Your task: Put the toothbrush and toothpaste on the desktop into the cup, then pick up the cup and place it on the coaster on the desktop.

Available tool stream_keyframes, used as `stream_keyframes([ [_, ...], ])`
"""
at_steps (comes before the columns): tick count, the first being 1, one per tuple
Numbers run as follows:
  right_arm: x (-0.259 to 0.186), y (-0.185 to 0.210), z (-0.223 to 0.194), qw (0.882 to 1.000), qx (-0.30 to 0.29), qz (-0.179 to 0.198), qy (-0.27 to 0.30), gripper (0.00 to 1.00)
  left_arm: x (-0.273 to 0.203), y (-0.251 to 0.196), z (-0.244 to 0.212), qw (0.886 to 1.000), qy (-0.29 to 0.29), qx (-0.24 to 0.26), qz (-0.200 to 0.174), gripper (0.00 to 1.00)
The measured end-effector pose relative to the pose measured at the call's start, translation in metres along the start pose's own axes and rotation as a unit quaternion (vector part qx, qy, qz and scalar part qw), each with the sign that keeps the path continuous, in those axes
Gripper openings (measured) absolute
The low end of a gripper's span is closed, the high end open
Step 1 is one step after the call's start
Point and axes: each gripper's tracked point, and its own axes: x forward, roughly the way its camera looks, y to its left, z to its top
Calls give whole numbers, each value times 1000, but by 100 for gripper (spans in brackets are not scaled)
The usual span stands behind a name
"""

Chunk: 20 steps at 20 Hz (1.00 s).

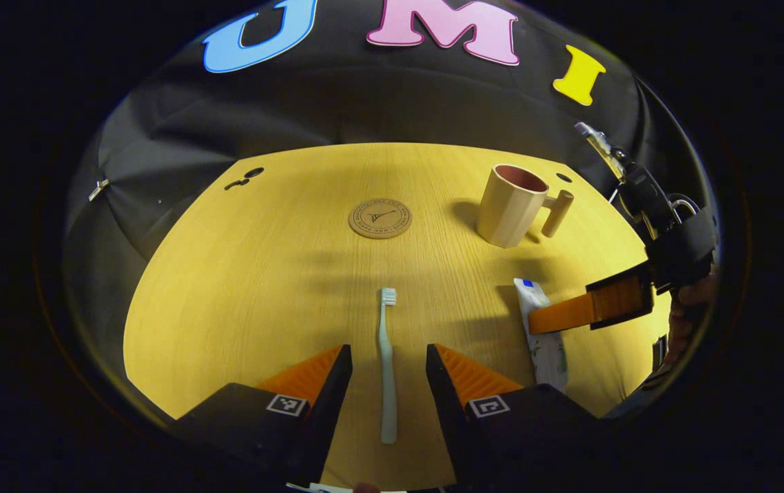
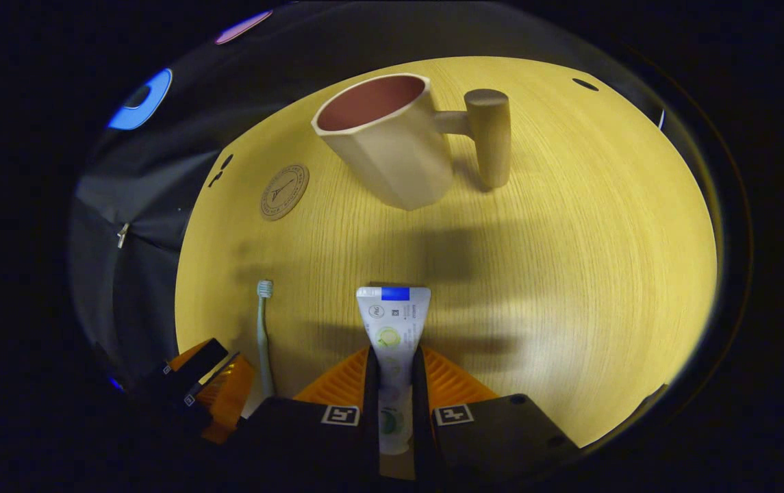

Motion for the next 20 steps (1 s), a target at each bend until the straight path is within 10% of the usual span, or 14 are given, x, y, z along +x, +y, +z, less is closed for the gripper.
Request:
stream_keyframes([
  [12,-14,-1,13,996,26,77,-42,19,41,9,-14,997,78,-7,20,66],
  [20,-30,0,28,986,11,131,-103,18,46,5,-16,994,110,15,18,26],
])
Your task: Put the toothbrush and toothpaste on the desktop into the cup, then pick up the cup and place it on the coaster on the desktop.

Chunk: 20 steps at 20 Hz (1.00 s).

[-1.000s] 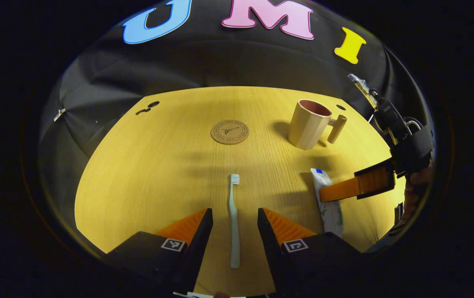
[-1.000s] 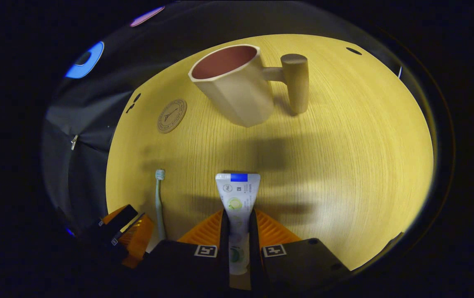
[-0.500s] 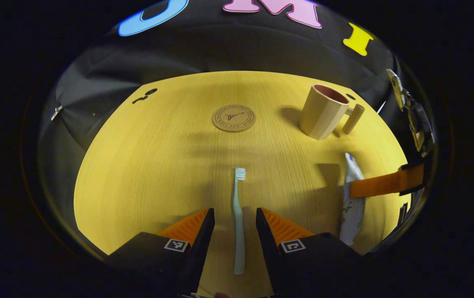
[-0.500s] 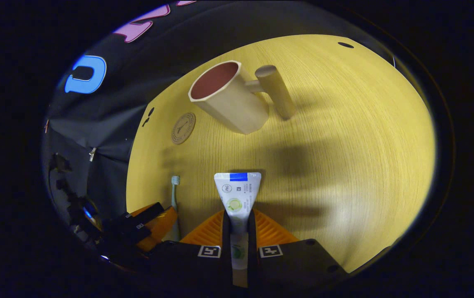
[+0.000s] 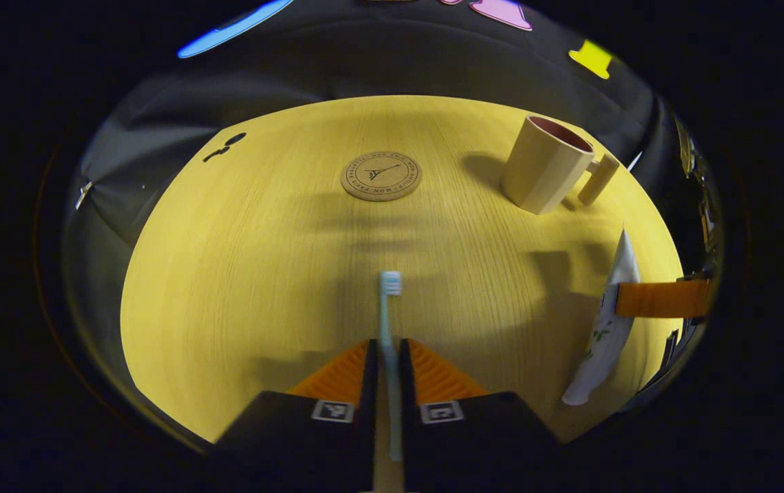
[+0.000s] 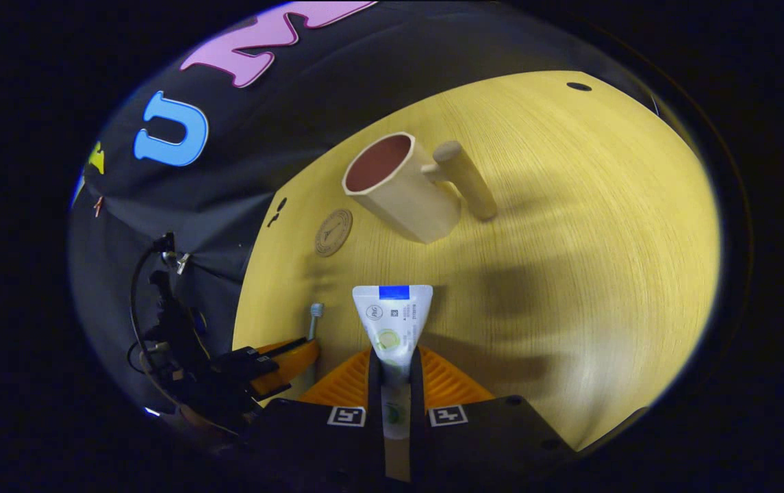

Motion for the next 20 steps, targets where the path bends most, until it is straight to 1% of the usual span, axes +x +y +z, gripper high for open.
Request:
stream_keyframes([
  [1,-3,1,4,1000,-3,4,-7,18,0,1,-1,1000,3,-3,3,17],
  [2,-5,3,4,1000,-4,7,-12,18,0,-1,0,1000,7,-5,2,15],
  [4,-7,3,8,1000,-6,13,-22,18,-1,-1,3,1000,4,-9,-3,5],
  [5,-9,3,9,1000,-7,17,-25,18,-1,-1,3,1000,2,-10,-6,8],
  [8,-15,10,16,999,-14,31,-42,18,-5,-5,9,999,-22,-14,-22,6],
  [11,-20,22,22,996,-25,49,-64,18,-19,-12,22,997,-62,-17,-37,6],
  [13,-26,29,27,995,-31,58,-79,19,-34,-20,38,993,-99,-26,-53,6],
  [16,-40,37,39,992,-40,65,-102,18,-65,-32,67,983,-160,-44,-83,6],
  [18,-52,46,52,988,-56,75,-126,18,-90,-40,87,972,-201,-62,-107,6],
  [20,-69,56,66,983,-69,86,-145,18,-114,-43,101,962,-234,-73,-118,6],
])
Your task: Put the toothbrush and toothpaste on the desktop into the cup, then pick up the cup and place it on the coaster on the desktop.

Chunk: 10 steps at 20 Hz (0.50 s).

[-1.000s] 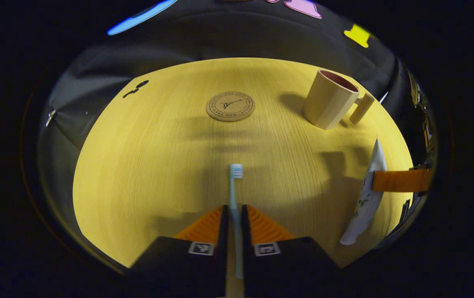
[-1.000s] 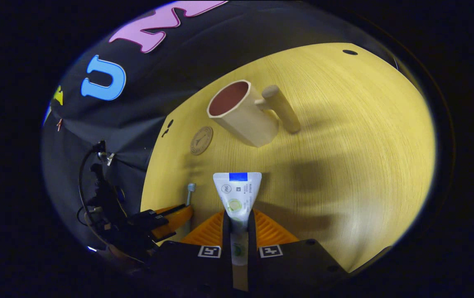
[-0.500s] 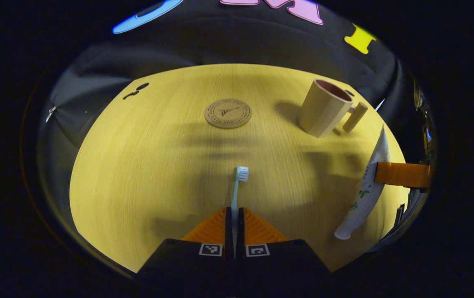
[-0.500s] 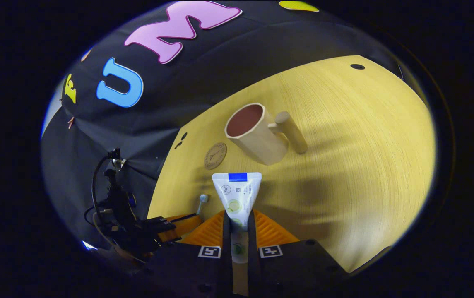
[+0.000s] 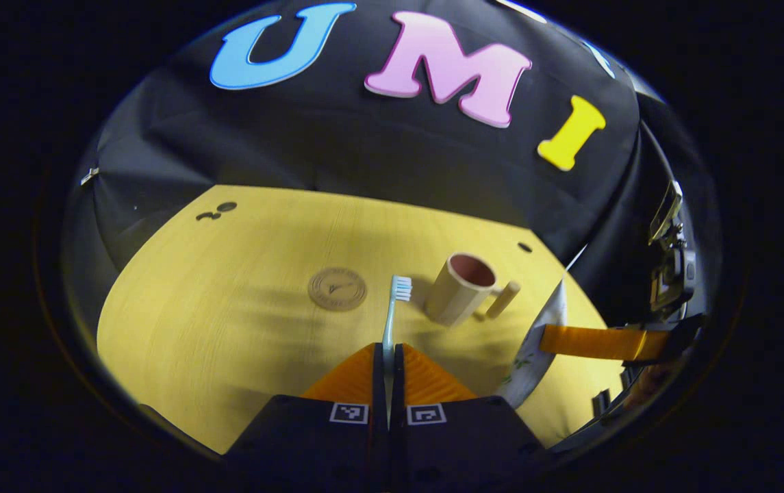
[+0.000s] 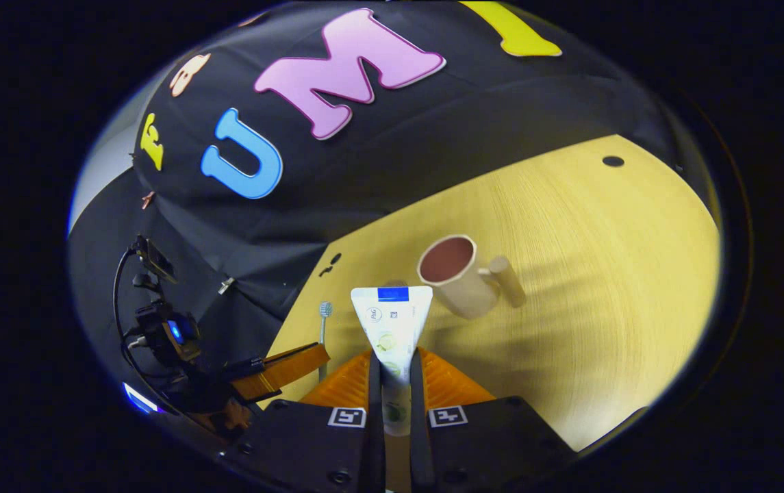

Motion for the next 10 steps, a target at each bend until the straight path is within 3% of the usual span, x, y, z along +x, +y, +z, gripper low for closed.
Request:
stream_keyframes([
  [4,-16,25,66,998,-36,21,-56,18,-20,-18,39,998,-59,-9,-19,6],
  [5,-16,28,84,996,-45,24,-73,18,-24,-22,49,997,-73,-13,-24,11],
  [6,-14,29,103,994,-55,26,-89,18,-29,-26,54,996,-85,-19,-29,6],
  [10,16,21,157,986,-88,22,-138,18,-41,-37,69,992,-116,-22,-39,6],
])
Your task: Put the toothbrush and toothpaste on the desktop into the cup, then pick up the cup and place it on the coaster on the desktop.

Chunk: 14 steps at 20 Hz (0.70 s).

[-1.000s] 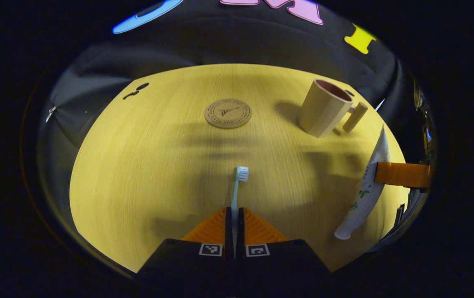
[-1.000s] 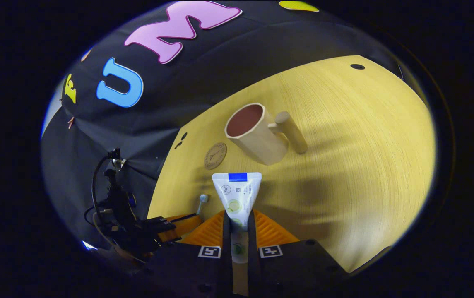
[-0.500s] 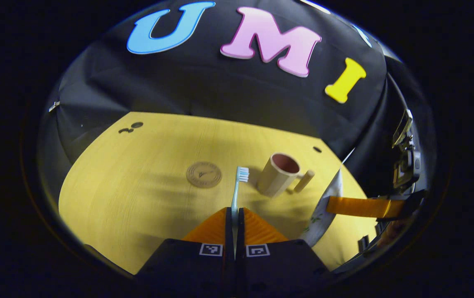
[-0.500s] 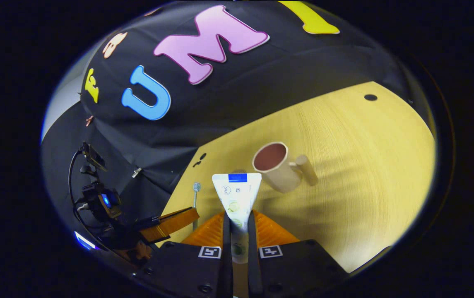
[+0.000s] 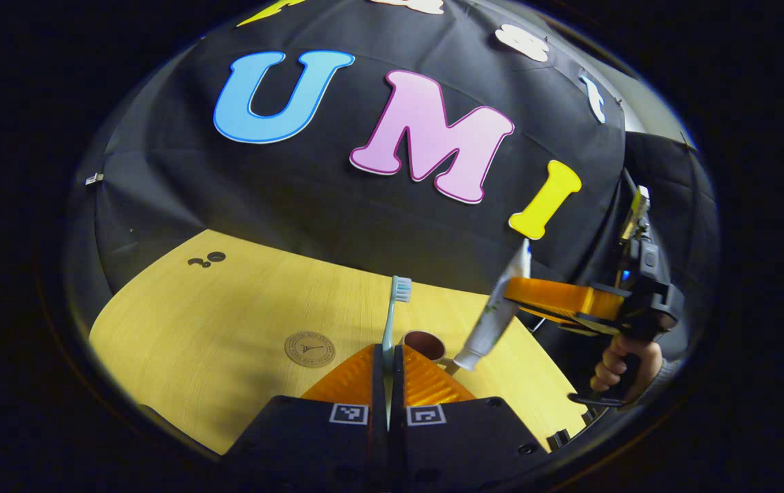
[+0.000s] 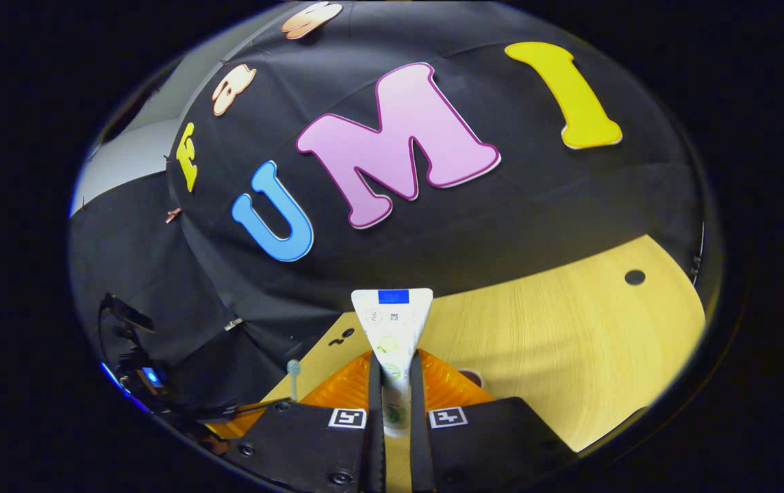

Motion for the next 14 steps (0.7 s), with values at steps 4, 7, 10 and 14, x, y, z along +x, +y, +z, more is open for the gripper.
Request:
stream_keyframes([
  [4,45,-23,-2,1000,-22,-12,-6,18,-1,-8,7,1000,-21,-4,-10,6],
  [7,68,-47,-23,998,-48,-34,10,18,6,-16,14,999,-42,-16,-21,6],
  [10,83,-58,-47,996,-70,-40,35,18,19,-25,25,997,-68,-34,-34,6],
  [14,92,-74,-76,994,-70,-53,66,18,46,-30,36,992,-96,-73,-43,6],
])
